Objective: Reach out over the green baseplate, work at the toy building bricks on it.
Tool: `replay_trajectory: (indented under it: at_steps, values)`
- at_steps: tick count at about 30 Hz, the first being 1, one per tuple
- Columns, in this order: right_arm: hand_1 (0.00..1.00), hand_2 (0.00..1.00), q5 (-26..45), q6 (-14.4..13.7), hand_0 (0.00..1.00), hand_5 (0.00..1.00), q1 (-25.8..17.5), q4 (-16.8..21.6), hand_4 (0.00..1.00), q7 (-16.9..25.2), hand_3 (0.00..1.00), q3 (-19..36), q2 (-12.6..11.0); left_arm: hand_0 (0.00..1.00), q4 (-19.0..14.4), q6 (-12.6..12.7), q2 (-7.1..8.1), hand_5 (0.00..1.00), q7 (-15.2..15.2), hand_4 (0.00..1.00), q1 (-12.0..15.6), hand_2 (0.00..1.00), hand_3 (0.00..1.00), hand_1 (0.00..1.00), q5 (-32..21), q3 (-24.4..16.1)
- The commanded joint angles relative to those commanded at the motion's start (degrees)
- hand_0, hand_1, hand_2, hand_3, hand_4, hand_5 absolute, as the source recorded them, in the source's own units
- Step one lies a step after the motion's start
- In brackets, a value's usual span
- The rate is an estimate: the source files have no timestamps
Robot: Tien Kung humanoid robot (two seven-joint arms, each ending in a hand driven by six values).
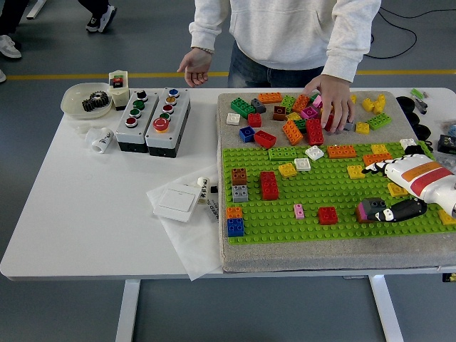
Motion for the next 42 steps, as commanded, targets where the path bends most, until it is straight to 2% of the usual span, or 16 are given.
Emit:
replay_trajectory:
  at_steps: [4,5,10,11,14,16,17,22,23,30,34,35,39,42]
  values:
    - [0.681,0.766,0.7,-1.2,0.692,0.527,-0.5,0.7,0.998,0.2,0.831,0.7,0.1,0.721,0.0,0.0,-0.05,0.625,0.0,0.650,0.1,0.779,0.608,0.731,0.0,0.0]
    - [0.645,0.724,1.1,-2.2,0.647,0.565,-0.7,0.9,0.998,0.2,0.698,0.9,0.1,0.722,0.0,0.0,-0.05,0.625,0.0,0.650,0.1,0.779,0.609,0.732,-0.1,0.0]
    - [0.645,0.724,2.9,-8.9,0.647,0.565,-2.0,1.6,0.998,0.2,0.698,2.1,0.3,0.722,0.0,0.0,-0.05,0.625,0.0,0.650,0.2,0.779,0.609,0.732,-0.1,0.0]
    - [0.582,0.633,3.4,-10.8,0.584,0.539,-2.4,2.0,0.840,0.6,0.520,2.3,0.4,0.722,0.1,0.0,-0.04,0.627,0.0,0.651,0.2,0.780,0.609,0.733,-0.2,0.0]
    - [0.582,0.633,4.2,-14.2,0.584,0.539,-2.9,2.7,0.840,1.2,0.520,2.6,0.4,0.722,0.1,0.1,-0.05,0.627,-0.1,0.651,0.2,0.780,0.609,0.733,-0.4,0.2]
    - [0.582,0.633,4.4,-15.4,0.584,0.539,-3.4,3.5,0.840,1.6,0.520,3.1,0.3,0.722,0.1,0.1,-0.05,0.627,-0.1,0.651,0.1,0.780,0.609,0.733,-0.5,0.2]
    - [0.517,0.565,4.4,-15.4,0.516,0.607,-3.6,3.7,0.839,1.7,0.509,3.3,0.3,0.722,0.1,0.1,-0.05,0.626,-0.2,0.649,0.1,0.780,0.609,0.732,-0.6,0.3]
    - [0.517,0.565,5.0,-13.3,0.516,0.607,-4.7,5.1,0.839,1.3,0.509,3.9,0.0,0.722,0.1,0.0,0.01,0.626,-0.2,0.649,0.1,0.780,0.609,0.732,-0.7,0.4]
    - [0.519,0.582,5.0,-13.0,0.524,0.683,-4.8,5.2,0.870,1.3,0.529,3.9,0.0,0.722,0.1,0.0,0.02,0.626,-0.2,0.649,0.1,0.780,0.608,0.731,-0.7,0.4]
    - [0.526,0.589,4.9,-12.1,0.541,0.706,-5.9,5.0,0.880,0.9,0.537,4.9,0.3,0.722,0.1,0.1,-0.02,0.626,-0.2,0.649,0.1,0.780,0.608,0.732,-0.8,0.3]
    - [0.526,0.589,6.9,-13.1,0.541,0.706,-6.6,4.3,0.880,0.2,0.537,6.1,1.1,0.722,0.1,0.1,0.05,0.626,-0.2,0.649,0.1,0.780,0.608,0.732,-0.5,0.2]
    - [0.569,0.620,8.8,-14.3,0.591,0.737,-6.7,3.9,0.897,-0.1,0.546,6.3,1.5,0.722,0.2,0.1,0.02,0.627,-0.2,0.649,0.1,0.779,0.608,0.731,-0.4,0.1]
    - [0.569,0.620,14.8,-17.3,0.591,0.737,-6.7,3.2,0.897,-1.6,0.546,6.5,2.2,0.722,0.2,0.1,-0.02,0.627,-0.2,0.649,-0.1,0.779,0.608,0.731,-0.1,-0.2]
    - [0.608,0.654,15.5,-17.4,0.620,0.744,-6.5,3.1,0.904,-2.2,0.563,6.6,2.3,0.722,0.2,0.2,0.00,0.626,-0.3,0.649,-0.1,0.778,0.609,0.731,-0.4,0.1]
